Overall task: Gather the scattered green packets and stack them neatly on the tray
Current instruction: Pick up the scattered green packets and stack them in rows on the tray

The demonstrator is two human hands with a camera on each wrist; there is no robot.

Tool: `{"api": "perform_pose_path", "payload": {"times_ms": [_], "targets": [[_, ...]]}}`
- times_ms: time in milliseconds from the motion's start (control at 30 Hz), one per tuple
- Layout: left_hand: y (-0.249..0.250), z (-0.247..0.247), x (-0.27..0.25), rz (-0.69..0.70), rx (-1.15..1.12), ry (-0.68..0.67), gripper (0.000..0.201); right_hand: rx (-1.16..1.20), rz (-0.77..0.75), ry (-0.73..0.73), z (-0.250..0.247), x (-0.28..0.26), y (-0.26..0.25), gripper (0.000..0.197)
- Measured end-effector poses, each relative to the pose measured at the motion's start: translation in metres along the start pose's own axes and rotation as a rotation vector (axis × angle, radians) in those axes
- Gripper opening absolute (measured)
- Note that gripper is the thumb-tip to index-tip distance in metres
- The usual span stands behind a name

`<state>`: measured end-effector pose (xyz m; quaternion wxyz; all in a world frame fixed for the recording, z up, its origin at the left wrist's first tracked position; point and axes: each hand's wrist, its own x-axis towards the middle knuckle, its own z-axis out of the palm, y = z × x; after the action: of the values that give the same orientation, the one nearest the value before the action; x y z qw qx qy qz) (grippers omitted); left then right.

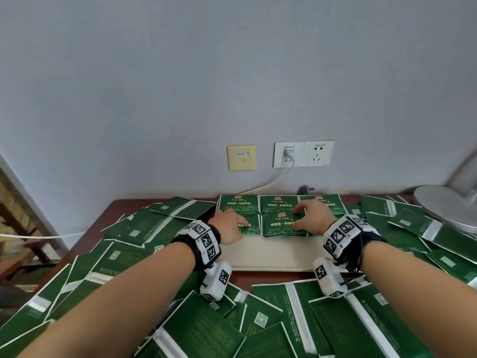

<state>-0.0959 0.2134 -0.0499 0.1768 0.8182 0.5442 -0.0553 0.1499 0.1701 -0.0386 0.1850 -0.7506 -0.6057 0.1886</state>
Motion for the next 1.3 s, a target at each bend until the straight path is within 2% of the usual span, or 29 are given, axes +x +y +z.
{"api": "perform_pose_path", "payload": {"times_ms": [400,633,767,1067,1300], "targets": [[-0.001,-0.004,-0.003,0.033,0.015,-0.025,0.052,-0.119,-0.006,0.01,0.008,0.008,0.003,0.047],[-0.002,-0.005,-0.003,0.037,0.015,-0.024,0.054,-0.163,-0.026,0.014,0.008,0.007,0.002,0.036],[0.006,-0.008,-0.013,0.03,0.05,-0.036,0.056,-0.171,-0.021,0.009,-0.002,-0.003,-0.002,0.04],[0.05,-0.039,-0.07,0.151,0.042,0.033,0.051,-0.126,-0.051,0.033,-0.056,-0.065,-0.012,0.035],[0.091,-0.039,-0.112,0.236,0.064,0.047,0.049,-0.163,-0.049,0.04,-0.09,-0.13,0.0,0.045]]}}
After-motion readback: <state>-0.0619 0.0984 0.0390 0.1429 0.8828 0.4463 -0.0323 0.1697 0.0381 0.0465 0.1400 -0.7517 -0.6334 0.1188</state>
